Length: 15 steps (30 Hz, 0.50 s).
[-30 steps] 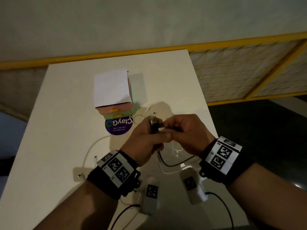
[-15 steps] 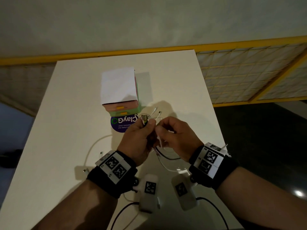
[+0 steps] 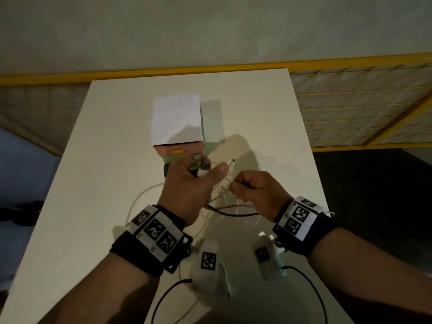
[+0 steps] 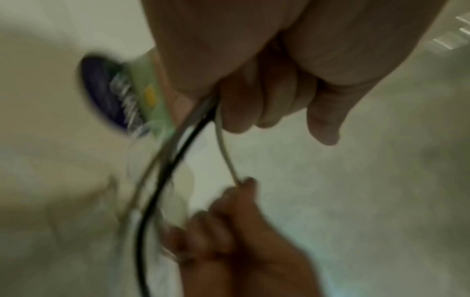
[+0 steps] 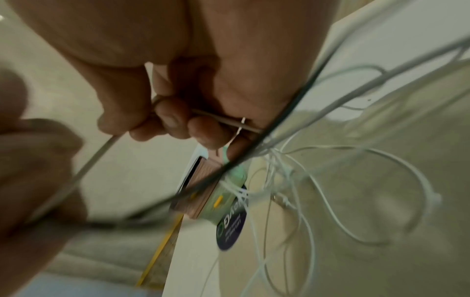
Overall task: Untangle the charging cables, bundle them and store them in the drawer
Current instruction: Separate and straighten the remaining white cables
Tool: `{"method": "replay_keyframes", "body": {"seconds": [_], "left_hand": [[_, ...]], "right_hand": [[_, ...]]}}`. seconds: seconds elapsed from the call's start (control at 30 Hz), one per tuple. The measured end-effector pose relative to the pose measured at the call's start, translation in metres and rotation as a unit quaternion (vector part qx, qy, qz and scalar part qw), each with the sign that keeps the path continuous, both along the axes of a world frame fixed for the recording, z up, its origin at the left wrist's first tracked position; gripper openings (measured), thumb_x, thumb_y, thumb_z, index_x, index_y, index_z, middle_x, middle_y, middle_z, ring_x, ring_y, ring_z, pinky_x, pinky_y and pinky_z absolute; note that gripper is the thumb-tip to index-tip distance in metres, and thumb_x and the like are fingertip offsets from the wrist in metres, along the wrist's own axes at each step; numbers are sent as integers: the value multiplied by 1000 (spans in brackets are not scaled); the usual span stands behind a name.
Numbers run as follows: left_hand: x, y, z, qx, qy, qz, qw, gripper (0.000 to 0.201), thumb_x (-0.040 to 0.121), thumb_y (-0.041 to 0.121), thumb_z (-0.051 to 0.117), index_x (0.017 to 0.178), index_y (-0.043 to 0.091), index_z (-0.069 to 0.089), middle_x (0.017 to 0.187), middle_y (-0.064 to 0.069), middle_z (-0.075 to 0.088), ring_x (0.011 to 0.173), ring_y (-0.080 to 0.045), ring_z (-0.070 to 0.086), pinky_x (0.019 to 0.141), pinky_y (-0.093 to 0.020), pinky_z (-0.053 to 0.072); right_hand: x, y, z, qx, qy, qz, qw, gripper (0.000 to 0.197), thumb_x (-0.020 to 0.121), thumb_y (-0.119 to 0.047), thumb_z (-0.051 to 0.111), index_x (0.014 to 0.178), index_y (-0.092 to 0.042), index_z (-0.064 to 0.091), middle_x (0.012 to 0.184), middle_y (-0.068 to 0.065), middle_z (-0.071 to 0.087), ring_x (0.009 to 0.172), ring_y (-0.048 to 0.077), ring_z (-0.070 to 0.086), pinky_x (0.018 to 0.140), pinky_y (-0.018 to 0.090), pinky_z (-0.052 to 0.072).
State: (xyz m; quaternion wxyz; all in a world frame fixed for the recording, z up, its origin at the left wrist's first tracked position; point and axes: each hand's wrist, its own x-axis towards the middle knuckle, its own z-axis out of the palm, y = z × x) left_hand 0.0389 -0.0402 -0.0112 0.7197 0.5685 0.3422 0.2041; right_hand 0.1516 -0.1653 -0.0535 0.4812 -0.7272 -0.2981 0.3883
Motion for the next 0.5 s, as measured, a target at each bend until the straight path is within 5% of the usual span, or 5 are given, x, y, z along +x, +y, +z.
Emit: {"method": "replay_keyframes", "body": {"seconds": [0.1,0.2,0.33,0.43,0.5], "left_hand": [[-5,10,-2,104,26,7,994,50,67,38,81,90,-3,64,53,4,50,41,-11,36,49,-26,32],[-5,22,8,160,27,76,984,5,77,24,79,75,25,75,66,-3,66,52,-15,57,53,-35,48],[-6,22,13,259,92,-76,958,24,78,30,80,76,8,72,79,-15,71,74,-26,67,74,-39,55],[1,3,4,271,194,-281,900,33,85,38,73,95,7,74,96,-6,76,87,-19,71,82,-38,55],[4,0,-1,252,205,-236,916,38,90,39,67,117,11,70,117,5,70,99,-12,67,88,-31,52]], "right_hand": [[11,3,2,4,8,-8,1000,25,89,-26,66,73,-6,64,68,10,55,63,16,47,62,25,41],[18,5,1,12,24,-37,999,29,92,-17,62,64,-18,62,65,7,54,64,17,47,65,22,44],[24,16,1,40,70,-93,992,27,83,-33,65,70,-9,62,54,1,44,49,9,47,77,52,52],[17,29,16,68,79,-91,990,25,93,-20,62,70,-10,58,54,-2,43,47,8,42,58,27,49],[13,36,26,83,87,-93,988,30,97,-17,57,68,-11,56,52,0,44,46,11,40,50,22,40]]}}
